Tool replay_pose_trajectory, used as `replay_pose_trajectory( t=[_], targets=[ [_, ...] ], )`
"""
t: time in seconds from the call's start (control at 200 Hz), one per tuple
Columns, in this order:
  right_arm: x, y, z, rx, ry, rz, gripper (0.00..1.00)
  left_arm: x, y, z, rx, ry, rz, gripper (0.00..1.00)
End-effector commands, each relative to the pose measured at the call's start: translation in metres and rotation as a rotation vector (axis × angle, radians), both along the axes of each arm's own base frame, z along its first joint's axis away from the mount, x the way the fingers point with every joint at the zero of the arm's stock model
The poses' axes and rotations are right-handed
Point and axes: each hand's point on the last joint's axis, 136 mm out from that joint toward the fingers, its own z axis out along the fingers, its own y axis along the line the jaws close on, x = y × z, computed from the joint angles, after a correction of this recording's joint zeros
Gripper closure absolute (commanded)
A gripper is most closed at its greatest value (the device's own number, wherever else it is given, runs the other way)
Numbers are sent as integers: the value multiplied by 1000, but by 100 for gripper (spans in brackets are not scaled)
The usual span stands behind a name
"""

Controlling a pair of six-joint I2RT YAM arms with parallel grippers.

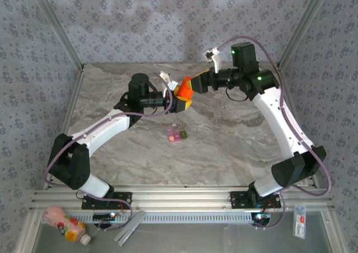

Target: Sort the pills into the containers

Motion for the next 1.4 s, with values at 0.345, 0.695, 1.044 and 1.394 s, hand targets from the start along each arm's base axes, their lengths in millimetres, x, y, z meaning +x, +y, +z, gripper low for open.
replay_pose_trajectory(
  t=[0.345, 0.695, 1.044, 1.394],
  targets=[
    [8, 6, -4, -18, 8, 4, 30, -5, -6, 16, -26, -46, -45, 100],
    [4, 12, -11, -17, 37, 14, 53, -1, -6, 17, -31, -51, -21, 100],
    [25, 19, -47, -28, 142, -218, 57, 18, -6, 23, -56, -97, 138, 100],
    [38, 34, -68, -4, 262, -421, 56, 33, -9, 15, -30, -126, 263, 100]
  ],
)
